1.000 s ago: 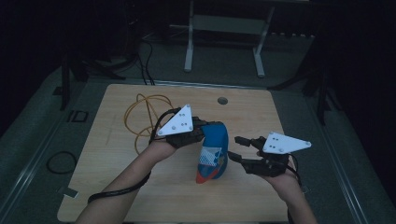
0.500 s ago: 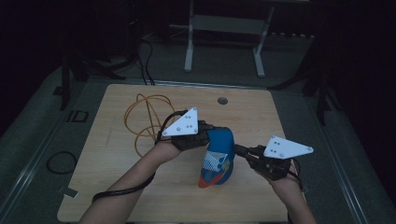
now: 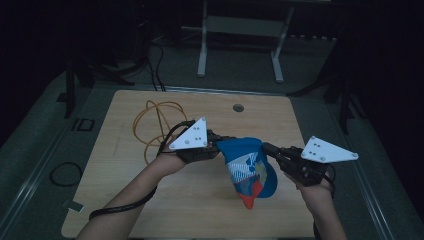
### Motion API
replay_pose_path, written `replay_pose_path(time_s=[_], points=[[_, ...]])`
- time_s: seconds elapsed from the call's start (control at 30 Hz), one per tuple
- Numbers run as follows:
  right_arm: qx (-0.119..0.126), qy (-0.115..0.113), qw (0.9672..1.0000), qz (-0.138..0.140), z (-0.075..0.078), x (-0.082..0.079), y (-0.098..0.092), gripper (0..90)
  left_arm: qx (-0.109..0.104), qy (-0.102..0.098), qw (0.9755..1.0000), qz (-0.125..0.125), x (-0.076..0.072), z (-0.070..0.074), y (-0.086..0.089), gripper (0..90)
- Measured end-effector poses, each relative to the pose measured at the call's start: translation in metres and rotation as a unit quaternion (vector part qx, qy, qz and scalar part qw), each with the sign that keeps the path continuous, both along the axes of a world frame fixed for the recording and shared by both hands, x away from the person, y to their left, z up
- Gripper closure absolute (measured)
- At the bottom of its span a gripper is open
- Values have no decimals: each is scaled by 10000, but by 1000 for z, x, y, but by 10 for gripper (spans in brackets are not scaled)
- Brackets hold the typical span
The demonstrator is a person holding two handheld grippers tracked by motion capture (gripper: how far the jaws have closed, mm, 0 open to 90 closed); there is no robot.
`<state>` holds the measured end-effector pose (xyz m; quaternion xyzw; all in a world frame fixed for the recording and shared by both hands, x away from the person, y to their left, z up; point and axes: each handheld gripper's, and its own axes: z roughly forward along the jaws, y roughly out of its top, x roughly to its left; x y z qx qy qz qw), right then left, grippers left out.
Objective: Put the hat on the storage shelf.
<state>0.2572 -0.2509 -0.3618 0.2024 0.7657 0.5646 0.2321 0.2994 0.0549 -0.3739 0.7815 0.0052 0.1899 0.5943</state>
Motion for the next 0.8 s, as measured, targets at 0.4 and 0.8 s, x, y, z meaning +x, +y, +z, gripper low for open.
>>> replay_pose_path(time_s=[0.4,0.8], points=[[63,-69,9999,-133,9,0,-5,900,683,249,9952,658,-13,0,12,411],[154,-212,9995,-178,25,5,-2,900,568,294,9916,1126,-29,-3,39,184]])
